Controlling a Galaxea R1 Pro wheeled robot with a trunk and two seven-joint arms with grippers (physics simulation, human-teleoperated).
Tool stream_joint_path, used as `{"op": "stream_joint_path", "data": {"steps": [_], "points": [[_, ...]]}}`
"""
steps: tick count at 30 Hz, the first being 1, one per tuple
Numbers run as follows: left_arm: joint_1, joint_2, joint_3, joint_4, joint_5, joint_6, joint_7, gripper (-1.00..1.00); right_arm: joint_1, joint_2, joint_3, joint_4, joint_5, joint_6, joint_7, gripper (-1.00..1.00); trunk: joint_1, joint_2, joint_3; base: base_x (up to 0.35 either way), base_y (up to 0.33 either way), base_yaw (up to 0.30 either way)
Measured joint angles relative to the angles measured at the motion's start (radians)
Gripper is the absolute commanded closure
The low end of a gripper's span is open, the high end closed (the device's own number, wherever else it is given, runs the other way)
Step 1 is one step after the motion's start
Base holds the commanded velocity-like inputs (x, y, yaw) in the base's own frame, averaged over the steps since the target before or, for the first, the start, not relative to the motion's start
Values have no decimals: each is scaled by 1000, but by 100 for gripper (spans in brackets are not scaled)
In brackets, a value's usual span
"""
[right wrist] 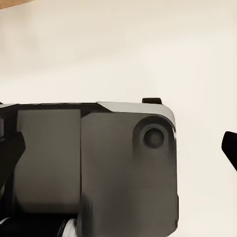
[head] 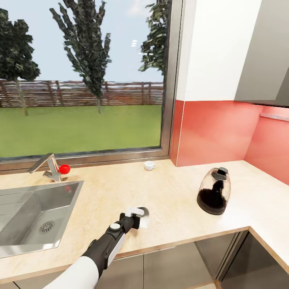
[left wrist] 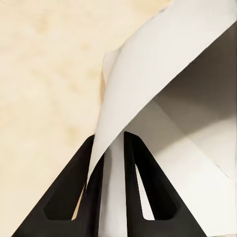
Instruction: Set up a coffee station on the kitchen countertop: keep the coffee maker on the countertop, move the bottle of coffee from the kitchen shelf to the counter next to the coffee maker, place a paper coffee filter on top of the coffee maker, put the saucer next to the coffee maker with the coffee cup on the saucer, and place the electric kettle next to the coffee maker.
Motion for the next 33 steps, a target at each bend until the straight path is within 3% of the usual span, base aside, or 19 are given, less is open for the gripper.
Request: {"op": "stream_joint_path", "data": {"steps": [4,6,9,11,13,19,20,21,23,24,25,27,29,33], "points": [[-1,3,5,-30,6,3,-35,100,0,1,0,0,-1,0,0,-100,0,0,0,0,0,0],[-1,7,5,-58,23,8,-62,100,0,1,-1,0,-1,0,-1,-100,0,0,0,0,0,0],[-8,11,3,-104,79,29,-93,100,0,1,-3,-1,-2,0,-2,-100,0,0,0,0,0,0],[-13,13,3,-137,125,77,-105,100,0,1,-4,-1,-2,0,-3,-100,0,0,0,0,0,0],[-16,14,2,-172,147,122,-110,100,0,1,-5,-1,-3,-1,-4,-100,0,0,0,0,0,0],[-20,37,1,-369,171,282,-114,100,0,1,-7,-8,-5,-3,-4,-100,0,0,0,0,0,0],[-20,52,1,-435,173,332,-114,100,0,1,-7,-8,-5,-3,-4,-100,0,0,0,0,0,0],[-18,83,2,-542,175,407,-137,100,0,1,-7,-9,-5,-3,-4,-100,0,0,0,0,0,0],[-15,111,2,-611,175,439,-178,100,0,1,-7,-9,-5,-3,-4,-100,0,0,0,0,0,0],[-11,144,5,-659,173,455,-241,100,0,1,-7,-9,-4,-4,-4,-100,0,0,0,0,0,0],[-4,206,40,-718,173,468,-381,100,0,0,-7,-10,-4,-4,-4,-100,0,0,0,0,0,0],[-1,251,92,-762,173,472,-501,100,0,0,-7,-10,-4,-4,-4,-100,0,0,0,0,0,0],[9,269,116,-772,173,473,-549,100,0,0,-7,-10,-4,-5,-4,-100,0,0,0,0,0,0],[85,294,151,-782,174,464,-580,100,0,0,-7,-10,-4,-5,-4,-100,0,0,0,0,0,0]]}}
